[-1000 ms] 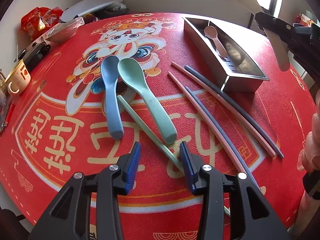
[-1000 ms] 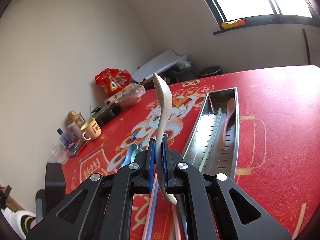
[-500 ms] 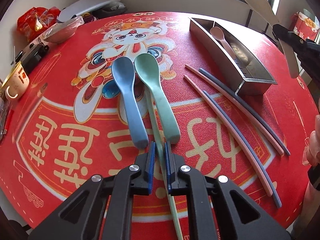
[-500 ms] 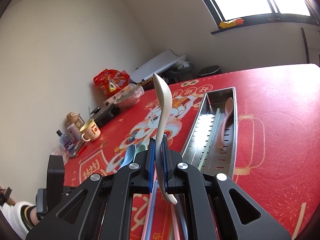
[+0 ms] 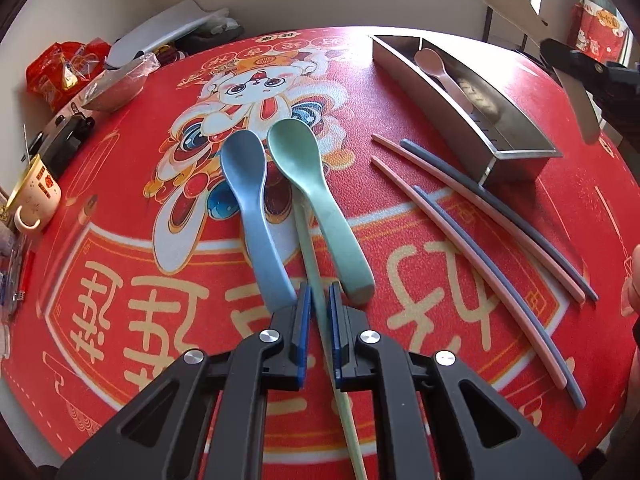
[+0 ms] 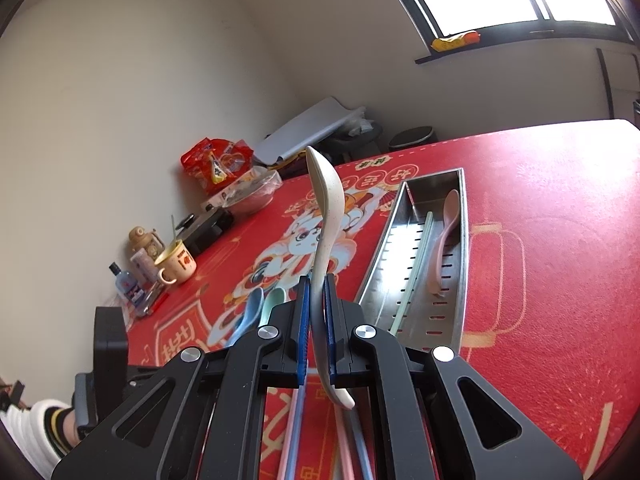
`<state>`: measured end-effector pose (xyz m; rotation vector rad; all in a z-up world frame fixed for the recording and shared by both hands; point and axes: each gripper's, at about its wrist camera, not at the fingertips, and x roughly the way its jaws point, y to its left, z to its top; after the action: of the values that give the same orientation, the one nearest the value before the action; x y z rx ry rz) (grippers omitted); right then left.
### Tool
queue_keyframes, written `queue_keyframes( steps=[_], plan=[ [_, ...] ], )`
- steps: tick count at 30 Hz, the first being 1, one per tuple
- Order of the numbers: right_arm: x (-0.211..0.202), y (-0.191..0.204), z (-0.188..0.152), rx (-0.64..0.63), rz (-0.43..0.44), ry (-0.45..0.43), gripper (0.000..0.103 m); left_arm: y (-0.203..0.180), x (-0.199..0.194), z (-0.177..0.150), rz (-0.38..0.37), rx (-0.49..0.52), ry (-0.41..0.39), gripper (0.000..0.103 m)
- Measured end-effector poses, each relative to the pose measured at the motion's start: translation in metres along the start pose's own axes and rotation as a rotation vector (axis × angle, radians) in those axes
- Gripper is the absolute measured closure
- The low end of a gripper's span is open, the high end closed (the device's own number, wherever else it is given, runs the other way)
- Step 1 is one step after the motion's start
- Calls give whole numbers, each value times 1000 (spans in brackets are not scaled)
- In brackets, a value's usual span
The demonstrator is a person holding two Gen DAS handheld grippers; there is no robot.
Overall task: Organize utensils
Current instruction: 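Lift the cream spoon with the right gripper while the left gripper lifts the green chopstick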
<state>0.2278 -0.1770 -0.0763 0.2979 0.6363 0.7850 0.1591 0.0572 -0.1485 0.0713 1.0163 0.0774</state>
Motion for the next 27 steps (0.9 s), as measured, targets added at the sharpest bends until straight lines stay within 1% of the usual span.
queue_keyframes(
  steps=[7,14,17,20,23,27],
  plan=[
    [1,1,0,-2,2,2,96,0,-13,-19,-26,-12,15,93],
    [2,-2,0,9,-5,3,96,-11,-18,-32,31,24,-38,94],
    [3,-3,0,11,-9,6,96,-8,-17,-31,11,4,-51,95],
    [3,-5,0,20,-14,8,96,-2,-16,-30,-29,-21,-54,96],
    [4,-8,0,29,-18,10,96,7,-16,-28,-75,-68,-47,97],
    [5,-10,0,36,-19,12,96,12,-25,-23,-77,-86,-80,97]
  ],
)
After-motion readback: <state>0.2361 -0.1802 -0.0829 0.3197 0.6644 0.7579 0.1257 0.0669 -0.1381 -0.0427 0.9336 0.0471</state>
